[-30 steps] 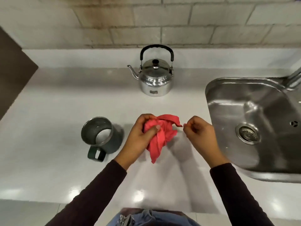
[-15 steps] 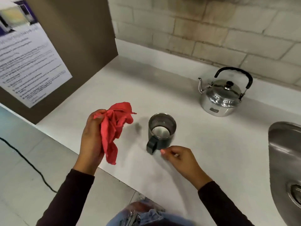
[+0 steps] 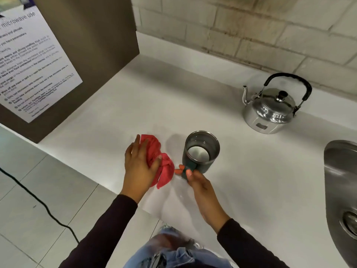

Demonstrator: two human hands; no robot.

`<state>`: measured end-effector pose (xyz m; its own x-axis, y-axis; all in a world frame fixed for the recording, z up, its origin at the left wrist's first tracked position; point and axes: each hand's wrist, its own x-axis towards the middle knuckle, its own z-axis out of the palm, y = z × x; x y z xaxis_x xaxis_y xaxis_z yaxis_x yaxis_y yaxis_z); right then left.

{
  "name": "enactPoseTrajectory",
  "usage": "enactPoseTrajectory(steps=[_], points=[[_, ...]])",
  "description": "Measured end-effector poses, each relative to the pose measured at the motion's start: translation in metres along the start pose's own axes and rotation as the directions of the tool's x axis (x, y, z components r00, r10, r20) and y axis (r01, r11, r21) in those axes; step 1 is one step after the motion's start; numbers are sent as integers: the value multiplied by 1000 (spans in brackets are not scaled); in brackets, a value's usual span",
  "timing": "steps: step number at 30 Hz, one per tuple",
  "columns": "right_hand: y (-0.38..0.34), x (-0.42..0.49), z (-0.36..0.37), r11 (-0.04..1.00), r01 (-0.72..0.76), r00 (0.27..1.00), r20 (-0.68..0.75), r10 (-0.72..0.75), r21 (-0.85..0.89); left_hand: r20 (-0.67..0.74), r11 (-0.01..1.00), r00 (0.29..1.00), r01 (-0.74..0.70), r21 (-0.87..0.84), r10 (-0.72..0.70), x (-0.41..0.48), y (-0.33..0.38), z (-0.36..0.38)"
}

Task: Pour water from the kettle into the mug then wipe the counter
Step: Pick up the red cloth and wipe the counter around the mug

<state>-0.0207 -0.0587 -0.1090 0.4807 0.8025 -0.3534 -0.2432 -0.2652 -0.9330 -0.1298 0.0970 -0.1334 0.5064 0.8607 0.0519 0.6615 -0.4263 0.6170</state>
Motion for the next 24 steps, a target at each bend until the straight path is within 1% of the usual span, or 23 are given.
enactPoseTrajectory(steps=[2, 4, 5, 7, 8, 10, 13, 15, 18, 20, 24], points=[[-6, 9, 5, 997, -49, 999, -17, 50, 63, 83, 999, 996, -39, 18, 37, 3, -4, 8], [-12, 18, 11, 988, -84, 993, -76, 94, 130, 133, 999, 990, -36, -23, 39, 1, -5, 17], [-14, 22, 15, 984, -93, 986, -124, 112, 150, 127, 998, 991, -27, -51, 33, 1, -4, 21], [-14, 26, 21, 988, -96, 966, -230, 122, 123, 75, 995, 997, 8, -97, -1, 3, 0, 27], [-13, 25, 22, 991, -88, 955, -275, 113, 102, 49, 994, 998, 35, -100, -30, 4, 2, 30], [-9, 22, 19, 994, -76, 941, -324, 96, 74, 26, 998, 998, 53, -45, -52, 4, 4, 35], [-8, 18, 8, 995, -91, 941, -323, 97, 36, 27, 997, 998, -50, 52, 48, 1, 0, 41], [-12, 13, 3, 996, -87, 951, -298, 85, 6, 47, 992, 993, -112, 53, 109, 3, -6, 42], [-22, 5, -9, 999, -46, 959, -279, 37, -27, 76, 986, 984, -162, 27, 159, 12, -11, 44], [-33, -1, -20, 998, -33, 956, -293, 14, -59, 89, 980, 976, -197, -28, 198, 19, -10, 47], [-51, -15, -43, 997, -22, 941, -337, -5, -77, 113, 941, 954, -245, -233, 276, 39, 6, 57]])
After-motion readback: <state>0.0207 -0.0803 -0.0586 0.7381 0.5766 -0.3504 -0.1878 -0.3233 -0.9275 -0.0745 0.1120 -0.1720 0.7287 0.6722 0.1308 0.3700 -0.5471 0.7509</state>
